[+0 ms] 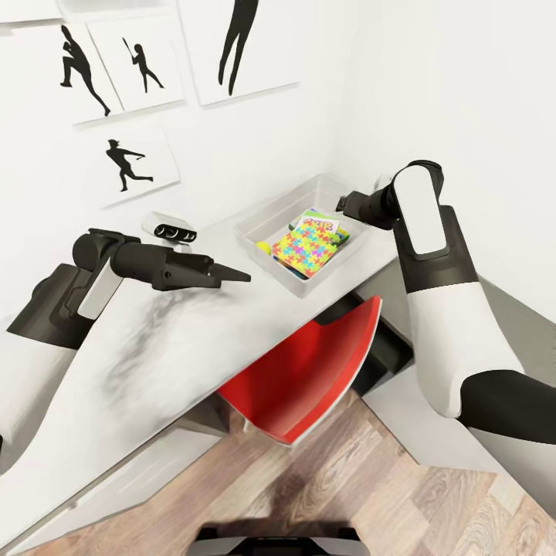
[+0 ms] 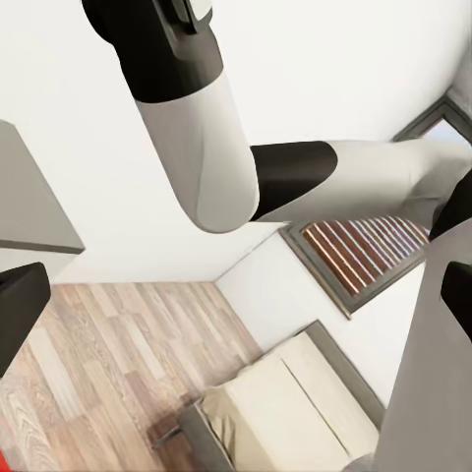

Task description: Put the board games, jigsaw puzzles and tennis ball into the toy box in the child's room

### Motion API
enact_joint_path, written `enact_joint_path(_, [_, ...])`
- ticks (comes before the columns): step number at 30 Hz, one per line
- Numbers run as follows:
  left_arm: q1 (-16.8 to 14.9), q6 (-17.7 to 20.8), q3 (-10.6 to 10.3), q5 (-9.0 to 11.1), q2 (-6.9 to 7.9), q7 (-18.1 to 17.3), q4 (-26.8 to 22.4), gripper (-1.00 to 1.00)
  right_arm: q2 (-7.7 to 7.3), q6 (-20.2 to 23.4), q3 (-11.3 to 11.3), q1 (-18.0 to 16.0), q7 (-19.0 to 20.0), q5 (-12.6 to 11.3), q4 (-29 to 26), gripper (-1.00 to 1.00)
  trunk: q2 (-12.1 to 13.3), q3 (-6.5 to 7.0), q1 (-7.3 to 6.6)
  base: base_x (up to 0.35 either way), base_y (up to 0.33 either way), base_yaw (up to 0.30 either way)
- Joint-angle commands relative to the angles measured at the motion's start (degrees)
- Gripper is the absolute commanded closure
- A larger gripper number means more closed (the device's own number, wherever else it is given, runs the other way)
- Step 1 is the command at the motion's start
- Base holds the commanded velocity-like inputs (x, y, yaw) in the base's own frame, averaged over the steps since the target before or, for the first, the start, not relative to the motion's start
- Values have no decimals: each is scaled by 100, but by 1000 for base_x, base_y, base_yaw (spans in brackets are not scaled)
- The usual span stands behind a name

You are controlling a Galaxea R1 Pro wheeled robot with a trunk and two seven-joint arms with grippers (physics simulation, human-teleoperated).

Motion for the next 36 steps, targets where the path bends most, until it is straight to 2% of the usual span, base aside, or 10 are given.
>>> enact_joint_path(1, [-4, 61, -13, 5, 7, -24, -1, -100, 1, 15, 6, -7, -60, -50, -1, -100, -10, 0, 4, -1, 0, -169])
enact_joint_path(12, [4, 61, -13, -10, 17, -24, -1, -100, 30, 10, 17, -5, -60, -51, -1, -100, -10, 91, 4, 0, 0, -169])
enact_joint_path(17, [25, 61, -13, -39, 124, -24, 27, -100, 42, -19, 24, -3, -59, -59, -1, -100, -10, 133, 4, 0, 0, -169])
enact_joint_path(23, [110, 61, -13, -48, 378, -31, 41, -100, 57, -42, 29, -6, -60, -66, -1, -100, -10, 183, 4, 0, 0, -169])
enact_joint_path(26, [241, 61, -13, -51, 526, -34, 43, -100, 96, -55, 32, -7, -60, -67, -1, -100, -10, 208, 4, 0, 0, -169])
enact_joint_path(31, [502, 61, 6, -61, 685, -40, 43, -100, 198, -64, 30, 27, -53, -62, -1, -100, -10, 249, 4, 0, 0, -168])
enact_joint_path(36, [622, 61, 8, -56, 881, -49, 43, -100, 250, -200, 29, 69, -52, -71, 14, -100, -10, 291, 4, 0, 0, -166])
